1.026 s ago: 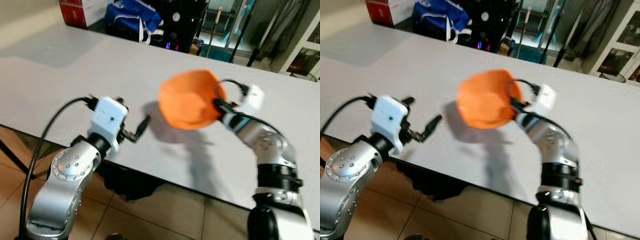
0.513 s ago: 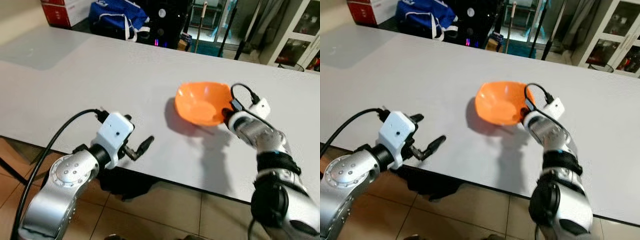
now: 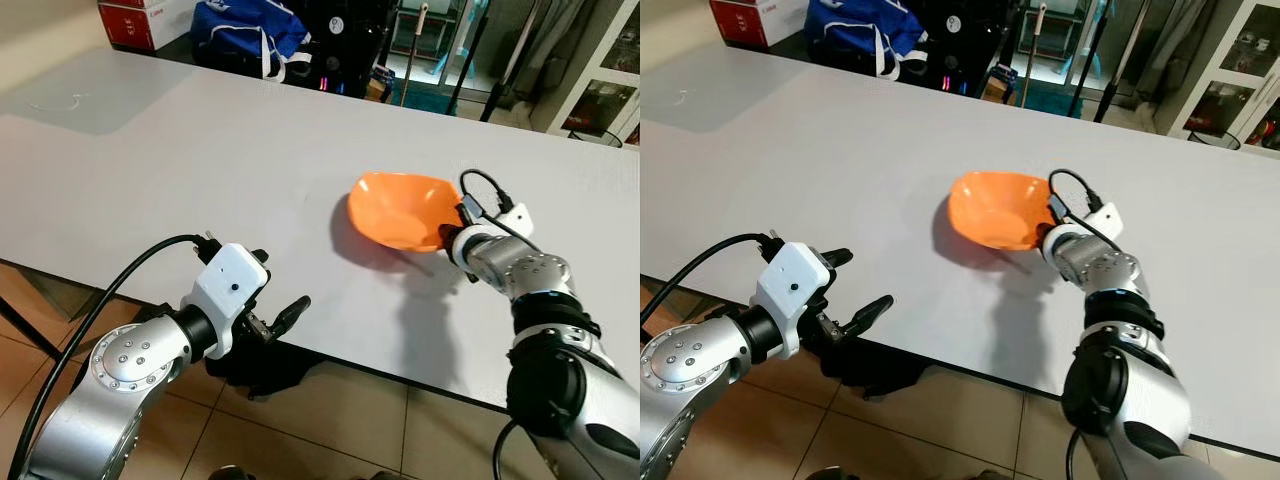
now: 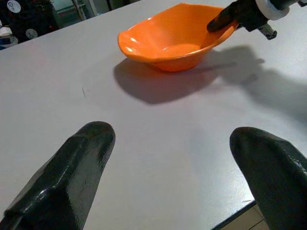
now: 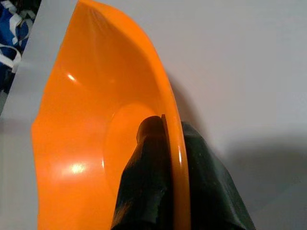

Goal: Setting the table

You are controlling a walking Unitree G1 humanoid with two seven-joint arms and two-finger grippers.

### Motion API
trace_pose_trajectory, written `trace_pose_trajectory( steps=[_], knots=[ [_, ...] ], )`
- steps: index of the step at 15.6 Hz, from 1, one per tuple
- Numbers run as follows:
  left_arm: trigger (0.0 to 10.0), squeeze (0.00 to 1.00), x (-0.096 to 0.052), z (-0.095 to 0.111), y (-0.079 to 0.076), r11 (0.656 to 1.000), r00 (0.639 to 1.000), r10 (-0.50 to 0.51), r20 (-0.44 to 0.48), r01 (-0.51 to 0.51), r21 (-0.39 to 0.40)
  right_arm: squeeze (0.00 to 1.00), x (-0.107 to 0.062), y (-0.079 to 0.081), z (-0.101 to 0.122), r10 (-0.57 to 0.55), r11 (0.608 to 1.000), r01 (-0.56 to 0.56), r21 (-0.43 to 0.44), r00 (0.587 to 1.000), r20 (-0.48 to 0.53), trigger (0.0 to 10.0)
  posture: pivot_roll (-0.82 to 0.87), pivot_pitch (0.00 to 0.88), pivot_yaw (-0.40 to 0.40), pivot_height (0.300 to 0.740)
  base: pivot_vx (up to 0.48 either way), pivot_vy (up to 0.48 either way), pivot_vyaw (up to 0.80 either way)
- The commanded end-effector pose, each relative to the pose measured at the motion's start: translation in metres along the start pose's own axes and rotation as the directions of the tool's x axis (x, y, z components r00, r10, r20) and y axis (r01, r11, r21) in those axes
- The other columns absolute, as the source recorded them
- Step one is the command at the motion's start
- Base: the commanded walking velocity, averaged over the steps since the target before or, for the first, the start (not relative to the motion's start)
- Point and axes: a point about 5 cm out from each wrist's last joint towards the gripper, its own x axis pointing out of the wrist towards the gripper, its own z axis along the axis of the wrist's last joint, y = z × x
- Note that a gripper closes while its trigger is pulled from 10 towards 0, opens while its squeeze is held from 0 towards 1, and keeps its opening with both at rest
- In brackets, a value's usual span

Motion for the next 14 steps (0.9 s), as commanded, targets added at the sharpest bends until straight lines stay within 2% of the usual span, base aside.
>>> trace_pose_trajectory(
  steps=[1, 2, 3, 6, 11, 12, 14],
  knots=[
    [10.0, 0.00, 0.001, 0.004, -0.003, 0.999, 0.999, -0.032, 0.005, 0.032, 0.013, 0.00, -0.002, 0.008, 0.006, 0.018, 0.999, -0.018, 0.029, 1.000, -0.006, 10.0, 0.01, 0.013, -0.049, 0.740, 0.000, 0.000, 0.00],
    [10.0, 0.00, 0.001, 0.004, -0.003, 0.999, 0.999, -0.033, 0.005, 0.033, 0.013, 0.95, -0.002, 0.008, 0.005, 0.018, 0.999, -0.017, 0.038, 1.000, -0.024, 10.0, 0.01, 0.013, -0.049, 0.740, 0.000, 0.000, 0.00],
    [10.0, 0.00, 0.001, 0.004, -0.003, 0.999, 0.999, -0.034, 0.007, 0.034, 0.012, 1.00, -0.002, 0.006, 0.003, 0.011, 0.999, -0.010, 0.039, 0.999, -0.046, 10.0, 0.02, 0.012, -0.051, 0.740, 0.000, 0.000, 0.00],
    [10.0, 0.00, 0.001, 0.004, 0.001, 1.000, 1.000, -0.008, 0.003, 0.008, 0.019, 1.00, -0.003, 0.005, 0.007, 0.024, 0.998, -0.023, 0.051, 0.999, -0.031, 10.0, 0.02, 0.008, -0.056, 0.740, 0.000, 0.000, 0.00],
    [10.0, 0.00, 0.001, 0.006, 0.003, 1.000, 1.000, 0.001, 0.011, -0.001, 0.025, 1.00, -0.010, -0.002, 0.019, -0.031, 0.999, 0.031, -0.026, 0.999, 0.018, 10.0, 0.01, 0.004, -0.056, 0.740, 0.000, 0.000, 0.00],
    [10.0, 0.00, 0.002, 0.006, 0.003, 0.999, 1.000, 0.014, 0.010, -0.014, 0.037, 0.00, -0.011, -0.006, 0.020, -0.043, 0.999, 0.043, -0.031, 0.999, 0.012, 10.0, 0.01, 0.006, -0.057, 0.740, 0.000, 0.000, 0.00],
    [10.0, 0.00, 0.004, 0.007, 0.004, 0.998, 0.998, 0.055, 0.022, -0.055, 0.020, 0.00, -0.024, -0.013, 0.030, -0.037, 0.999, 0.037, -0.031, 0.999, 0.001, 10.0, 0.00, 0.013, -0.057, 0.740, 0.000, 0.000, 0.00]
  ],
)
